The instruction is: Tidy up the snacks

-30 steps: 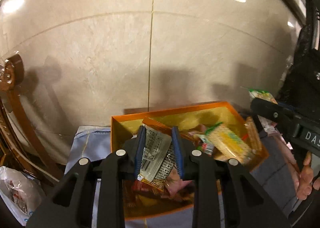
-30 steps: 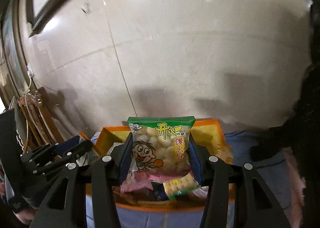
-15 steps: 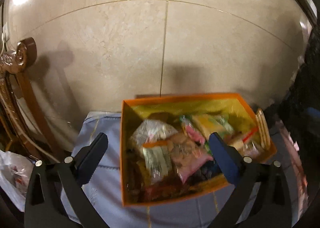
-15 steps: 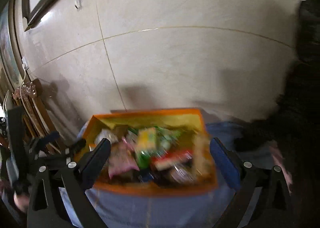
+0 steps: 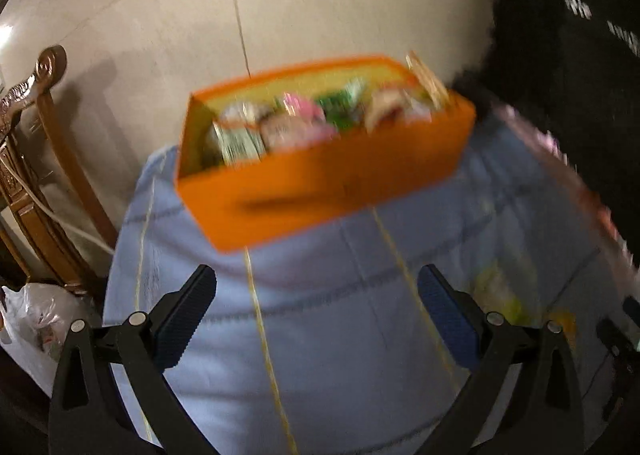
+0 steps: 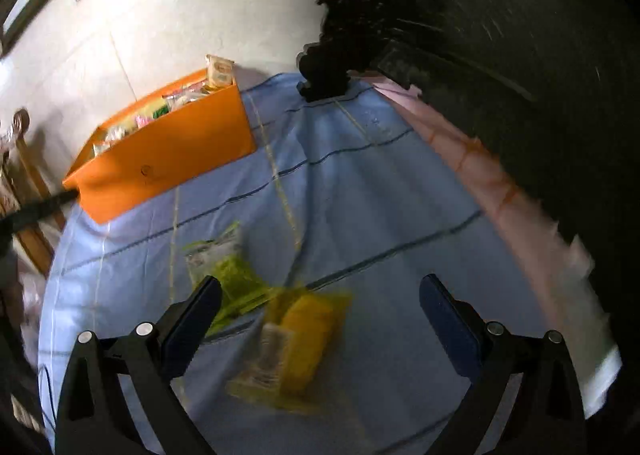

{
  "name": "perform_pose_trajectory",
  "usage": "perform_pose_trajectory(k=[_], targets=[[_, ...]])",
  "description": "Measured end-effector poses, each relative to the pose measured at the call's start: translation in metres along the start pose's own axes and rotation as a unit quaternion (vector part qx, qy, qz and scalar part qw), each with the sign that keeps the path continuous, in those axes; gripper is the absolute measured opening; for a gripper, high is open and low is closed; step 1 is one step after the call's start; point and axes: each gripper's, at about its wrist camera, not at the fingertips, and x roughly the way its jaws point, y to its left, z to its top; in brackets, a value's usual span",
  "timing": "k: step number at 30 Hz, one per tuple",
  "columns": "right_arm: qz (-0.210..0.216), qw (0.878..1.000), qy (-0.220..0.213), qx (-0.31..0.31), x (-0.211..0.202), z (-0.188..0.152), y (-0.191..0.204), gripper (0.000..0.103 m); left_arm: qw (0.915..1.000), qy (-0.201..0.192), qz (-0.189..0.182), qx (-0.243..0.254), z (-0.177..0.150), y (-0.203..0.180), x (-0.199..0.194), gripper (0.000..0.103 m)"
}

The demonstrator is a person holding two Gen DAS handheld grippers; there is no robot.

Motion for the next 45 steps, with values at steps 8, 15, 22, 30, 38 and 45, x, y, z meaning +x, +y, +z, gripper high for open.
perform_pose_trajectory(k=[8,15,22,30,38,45], targets=[[-0.035,0.998,0.040,0.027,0.046,-0.032,0.000,0.044,0.9982,0.032,-0.036,0.034,-0.041,-0.038,0.003,0.099],[-0.022,0.997,0.032,0.065,0.005,-0.013,-0.040,0.044,0.9938,0.024,-0.102,0.039,-0.043,-0.118,0.026,0.099],[-0.054,0.997,0.024,0.058,-0.016,-0.006,-0.080,0.045,0.9967,0.049,-0.064,-0.003,-0.037,-0.171,0.074,0.099],[-0.046,0.995,0.062,0.065,-0.004,-0.010,-0.099,0.046,0.9958,0.071,-0.053,-0.023,-0.044,-0.183,0.088,0.064],[-0.033,0.998,0.045,0.040,-0.014,0.008,-0.082,0.046,0.9937,0.074,-0.052,-0.066,-0.039,-0.147,0.059,0.062],[0.049,0.999,-0.020,-0.011,-0.040,0.066,-0.015,0.046,0.9949,0.020,-0.025,-0.096,-0.004,-0.089,0.000,0.063]])
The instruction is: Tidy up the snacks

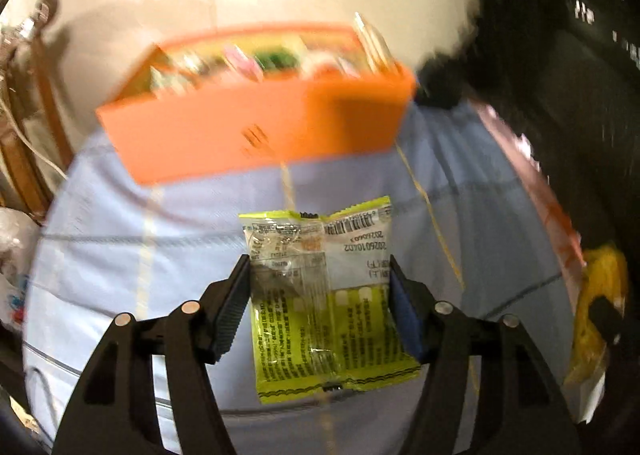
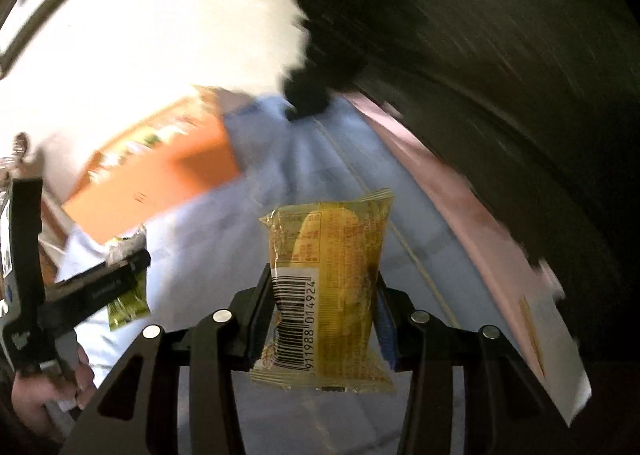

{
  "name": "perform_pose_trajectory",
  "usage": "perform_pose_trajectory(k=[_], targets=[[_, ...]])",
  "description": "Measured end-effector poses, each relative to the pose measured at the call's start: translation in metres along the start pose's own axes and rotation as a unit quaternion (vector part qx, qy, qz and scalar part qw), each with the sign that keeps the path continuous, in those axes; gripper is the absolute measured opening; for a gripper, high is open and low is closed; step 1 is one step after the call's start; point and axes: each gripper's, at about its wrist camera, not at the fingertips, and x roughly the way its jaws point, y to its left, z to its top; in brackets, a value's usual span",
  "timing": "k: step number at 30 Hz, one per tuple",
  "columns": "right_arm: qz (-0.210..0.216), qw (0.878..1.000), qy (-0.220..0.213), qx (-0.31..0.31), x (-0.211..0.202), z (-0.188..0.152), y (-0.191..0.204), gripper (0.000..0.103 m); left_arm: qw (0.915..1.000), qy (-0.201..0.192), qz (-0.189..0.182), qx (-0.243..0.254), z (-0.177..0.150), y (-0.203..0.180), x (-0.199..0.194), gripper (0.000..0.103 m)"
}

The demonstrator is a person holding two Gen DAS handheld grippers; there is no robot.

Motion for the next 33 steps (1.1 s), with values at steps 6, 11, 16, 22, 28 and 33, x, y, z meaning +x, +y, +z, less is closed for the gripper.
perform_pose_trajectory(k=[6,11,16,22,28,33], targets=[[0.101,0.994,-0.045,-0.024,0.007,0.078,0.065,0.046,0.9969,-0.068,0.035,-0.019,0.061,0.053,-0.038,0.065],[0.150,0.984,-0.073,-0.070,0.036,0.135,0.124,0.046,0.9919,-0.112,0.060,-0.009,0.119,0.077,-0.036,0.056],[0.172,0.980,-0.039,-0.092,0.109,0.189,0.176,0.045,0.9904,-0.121,0.066,-0.010,0.181,0.099,-0.001,0.061],[0.176,0.976,-0.070,-0.105,0.114,0.189,0.172,0.045,0.9903,-0.098,0.098,-0.006,0.146,0.120,0.008,0.099],[0.186,0.976,-0.051,-0.099,0.111,0.173,0.157,0.047,0.9921,-0.014,0.124,0.013,0.034,0.106,0.048,0.099],[0.152,0.983,-0.052,-0.085,0.093,0.148,0.126,0.090,0.9956,0.025,0.090,0.001,0.004,0.096,0.099,0.099]])
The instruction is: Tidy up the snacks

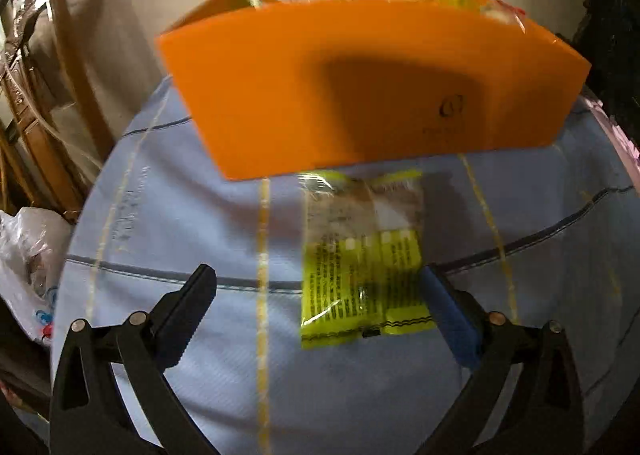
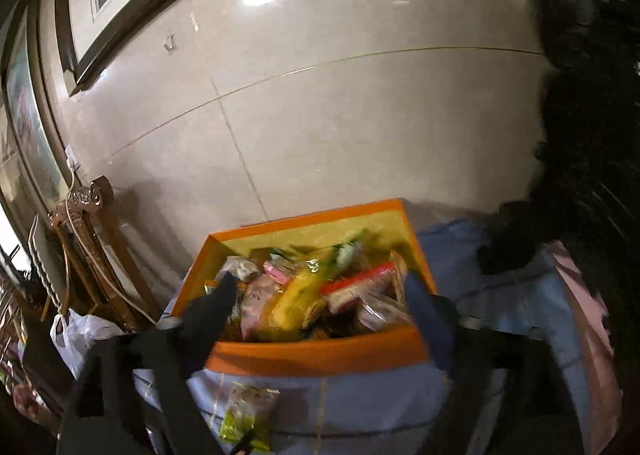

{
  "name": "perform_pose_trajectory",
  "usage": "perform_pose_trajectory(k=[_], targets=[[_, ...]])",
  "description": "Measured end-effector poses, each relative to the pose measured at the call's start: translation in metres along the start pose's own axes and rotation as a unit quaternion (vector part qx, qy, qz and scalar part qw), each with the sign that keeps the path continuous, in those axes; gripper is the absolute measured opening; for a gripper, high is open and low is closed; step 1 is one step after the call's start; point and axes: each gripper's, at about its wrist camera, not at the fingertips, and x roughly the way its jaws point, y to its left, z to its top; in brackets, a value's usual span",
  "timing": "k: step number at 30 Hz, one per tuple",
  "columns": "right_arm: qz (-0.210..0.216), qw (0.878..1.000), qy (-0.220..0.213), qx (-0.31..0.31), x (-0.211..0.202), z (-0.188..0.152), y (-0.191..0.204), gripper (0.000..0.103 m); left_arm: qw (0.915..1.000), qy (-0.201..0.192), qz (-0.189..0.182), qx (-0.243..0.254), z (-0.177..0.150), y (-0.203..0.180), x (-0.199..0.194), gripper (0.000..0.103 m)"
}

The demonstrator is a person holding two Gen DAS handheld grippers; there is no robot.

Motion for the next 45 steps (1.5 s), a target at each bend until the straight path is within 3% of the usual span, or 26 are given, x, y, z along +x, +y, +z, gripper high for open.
perform_pose_trajectory(k=[2,5,7,8,10,12,14,17,20,23,24,25,28,34,45], targets=[[-0.021,1.000,0.010,-0.007,-0.009,-0.012,-0.007,0.092,0.9999,-0.014,0.008,-0.004,0.006,-0.001,0.005,0.099],[-0.038,0.998,0.044,0.002,-0.020,-0.036,-0.021,0.093,0.9981,0.023,-0.050,-0.028,0.017,0.004,0.020,0.099],[-0.044,0.997,0.069,0.014,-0.022,-0.053,-0.030,0.093,0.9983,0.015,-0.053,-0.017,0.016,0.001,0.020,0.099],[-0.048,0.996,0.078,0.019,-0.023,-0.059,-0.033,0.093,0.9981,0.011,-0.059,-0.015,0.016,0.001,0.018,0.098],[-0.061,0.994,0.093,0.024,-0.025,-0.073,-0.039,0.093,0.9954,0.014,-0.087,-0.036,0.017,0.007,0.016,0.083],[-0.073,0.991,0.111,0.033,-0.024,-0.086,-0.047,0.093,0.9932,0.030,-0.093,-0.064,0.022,0.018,0.015,0.083],[-0.076,0.989,0.120,0.044,-0.022,-0.094,-0.051,0.093,0.9924,0.037,-0.087,-0.079,0.025,0.028,0.013,0.097],[-0.079,0.987,0.135,0.047,-0.018,-0.103,-0.054,0.093,0.9857,0.058,-0.081,-0.136,0.031,0.043,0.020,0.099],[-0.077,0.985,0.146,0.046,-0.014,-0.107,-0.054,0.093,0.9796,0.075,-0.030,-0.184,0.037,0.041,0.022,0.099],[-0.069,0.986,0.144,0.047,-0.019,-0.105,-0.051,0.093,0.9857,0.077,0.019,-0.149,0.039,0.021,0.025,0.096],[-0.068,0.987,0.140,0.045,-0.022,-0.104,-0.051,0.093,0.9883,0.066,0.037,-0.133,0.037,0.014,0.020,0.080],[-0.070,0.987,0.137,0.044,-0.025,-0.102,-0.050,0.093,0.9895,0.058,0.037,-0.127,0.036,0.011,0.017,0.073],[-0.072,0.987,0.136,0.046,-0.027,-0.102,-0.052,0.093,0.9922,0.052,0.013,-0.112,0.029,0.007,0.006,0.072],[-0.059,0.985,0.155,0.054,-0.027,-0.110,-0.045,0.093,0.9974,0.026,0.044,-0.051,0.018,-0.010,-0.030,0.071],[-0.011,0.990,0.140,0.021,-0.026,-0.101,-0.023,0.093,0.9996,-0.021,-0.002,-0.016,0.028,-0.007,-0.110,0.069]])
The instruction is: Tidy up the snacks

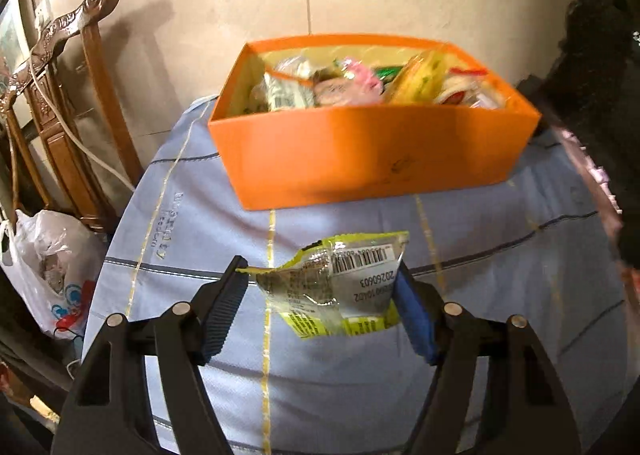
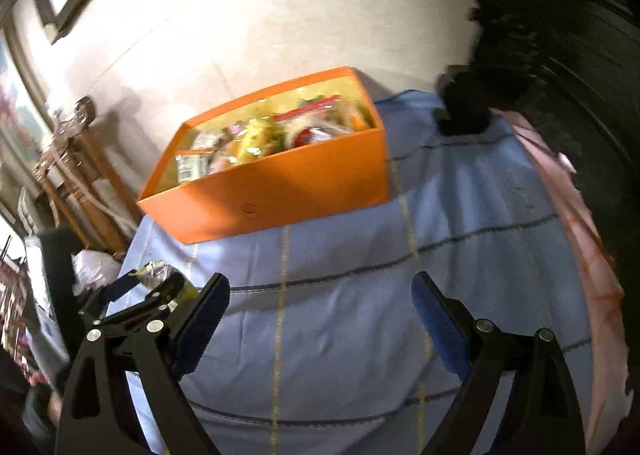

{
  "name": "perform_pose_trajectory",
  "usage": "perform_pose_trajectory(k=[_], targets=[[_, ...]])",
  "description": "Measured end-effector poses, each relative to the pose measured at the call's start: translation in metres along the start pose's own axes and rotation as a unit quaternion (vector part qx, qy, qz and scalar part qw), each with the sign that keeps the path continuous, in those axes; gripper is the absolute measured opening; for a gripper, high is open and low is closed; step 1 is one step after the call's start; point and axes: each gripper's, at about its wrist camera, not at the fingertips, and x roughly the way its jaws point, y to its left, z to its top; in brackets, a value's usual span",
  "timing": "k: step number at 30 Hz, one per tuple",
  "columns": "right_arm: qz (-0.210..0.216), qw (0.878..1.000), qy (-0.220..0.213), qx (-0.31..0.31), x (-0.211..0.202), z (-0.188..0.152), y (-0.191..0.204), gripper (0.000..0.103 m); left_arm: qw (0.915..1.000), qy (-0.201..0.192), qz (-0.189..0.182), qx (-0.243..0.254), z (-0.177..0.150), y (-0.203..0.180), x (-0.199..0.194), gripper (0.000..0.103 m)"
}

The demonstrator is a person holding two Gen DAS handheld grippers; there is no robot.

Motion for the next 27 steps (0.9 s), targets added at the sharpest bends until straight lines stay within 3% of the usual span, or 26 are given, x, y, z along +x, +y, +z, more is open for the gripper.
perform_pose_trajectory(k=[2,6,8,11,14,16,18,22,27], targets=[[0.008,1.000,0.004,0.016,0.001,-0.001,-0.006,0.093,0.9999,-0.003,0.007,0.014,-0.006,0.003,0.009,0.069],[0.016,1.000,0.010,0.013,0.000,-0.003,-0.007,0.093,0.9997,-0.014,-0.001,0.018,-0.003,0.006,-0.008,0.069],[0.016,1.000,0.003,-0.022,0.001,-0.006,-0.001,0.093,0.9995,-0.021,-0.014,0.019,0.000,0.003,-0.015,0.069],[0.016,0.990,-0.008,-0.140,0.010,-0.025,0.021,0.093,0.9989,-0.010,-0.045,0.013,-0.001,0.006,-0.017,0.069],[0.088,0.971,-0.009,-0.220,0.028,-0.053,0.038,0.093,0.9979,0.011,-0.061,0.019,-0.007,0.009,-0.007,0.069],[0.138,0.967,0.015,-0.215,0.047,-0.060,0.043,0.093,0.9957,0.033,-0.086,0.011,-0.014,0.014,0.003,0.069],[0.168,0.961,0.006,-0.219,0.061,-0.065,0.050,0.093,0.9923,0.055,-0.111,0.003,-0.020,0.018,0.012,0.069],[0.236,0.945,0.000,-0.226,0.087,-0.063,0.071,0.092,0.9900,0.078,-0.117,-0.011,-0.028,0.027,0.023,0.069],[0.236,0.934,0.021,-0.267,0.105,-0.068,0.097,0.071,0.9886,0.086,-0.122,-0.017,-0.025,0.033,0.025,0.069]])
